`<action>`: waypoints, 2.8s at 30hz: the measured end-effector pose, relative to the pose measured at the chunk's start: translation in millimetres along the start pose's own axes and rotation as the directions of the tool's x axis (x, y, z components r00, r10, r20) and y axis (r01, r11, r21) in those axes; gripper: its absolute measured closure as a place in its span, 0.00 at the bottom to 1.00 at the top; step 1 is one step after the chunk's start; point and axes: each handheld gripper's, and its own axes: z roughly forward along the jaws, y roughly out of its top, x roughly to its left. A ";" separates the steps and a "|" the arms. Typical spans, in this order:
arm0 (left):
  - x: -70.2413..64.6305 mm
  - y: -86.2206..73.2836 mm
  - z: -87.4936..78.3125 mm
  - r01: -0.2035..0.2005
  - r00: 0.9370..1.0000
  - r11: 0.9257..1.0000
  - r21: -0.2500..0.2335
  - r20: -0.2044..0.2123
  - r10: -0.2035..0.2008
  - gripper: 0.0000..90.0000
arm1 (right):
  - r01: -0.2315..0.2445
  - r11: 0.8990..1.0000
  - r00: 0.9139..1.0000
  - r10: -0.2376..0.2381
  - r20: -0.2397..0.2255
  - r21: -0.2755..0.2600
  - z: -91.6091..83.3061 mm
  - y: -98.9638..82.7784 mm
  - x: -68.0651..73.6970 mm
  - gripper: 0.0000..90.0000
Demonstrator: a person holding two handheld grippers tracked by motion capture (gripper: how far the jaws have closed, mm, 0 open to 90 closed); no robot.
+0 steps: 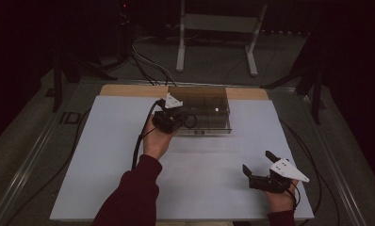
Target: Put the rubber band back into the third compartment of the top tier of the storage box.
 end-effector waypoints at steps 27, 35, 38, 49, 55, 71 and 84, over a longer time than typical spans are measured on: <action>-18.4 17.2 34.0 -0.031 0.999 0.999 0.008 0.024 0.031 0.99 | 0.000 1.000 1.000 0.000 -0.001 -0.004 0.1 0.3 -0.4 0.00; -25.4 23.5 42.7 -0.049 0.998 0.999 0.009 0.033 0.049 0.99 | -0.001 1.000 1.000 0.001 -0.001 -0.006 0.1 0.4 -0.7 0.00; -26.9 24.7 45.4 -0.048 0.998 0.999 0.012 0.034 0.048 0.99 | -0.001 1.000 1.000 0.001 -0.002 -0.004 0.3 0.4 -0.5 0.00; -34.3 31.0 53.6 -0.060 0.998 0.998 0.021 0.039 0.059 0.99 | 0.001 1.000 1.000 -0.001 -0.003 -0.004 0.8 0.7 -0.4 0.00; -37.5 32.8 59.9 -0.059 0.997 0.998 0.026 0.041 0.058 0.99 | -0.001 1.000 1.000 0.000 -0.004 -0.004 0.4 0.5 -0.8 0.00; -42.5 31.7 78.5 -0.055 0.998 0.997 0.059 0.042 0.053 0.99 | -0.007 1.000 1.000 0.007 0.000 -0.006 -0.5 0.6 -1.9 0.00; -48.7 30.0 96.3 -0.045 0.998 0.995 0.088 0.045 0.041 0.98 | -0.012 1.000 1.000 0.012 0.000 -0.005 -0.8 0.6 -2.1 0.00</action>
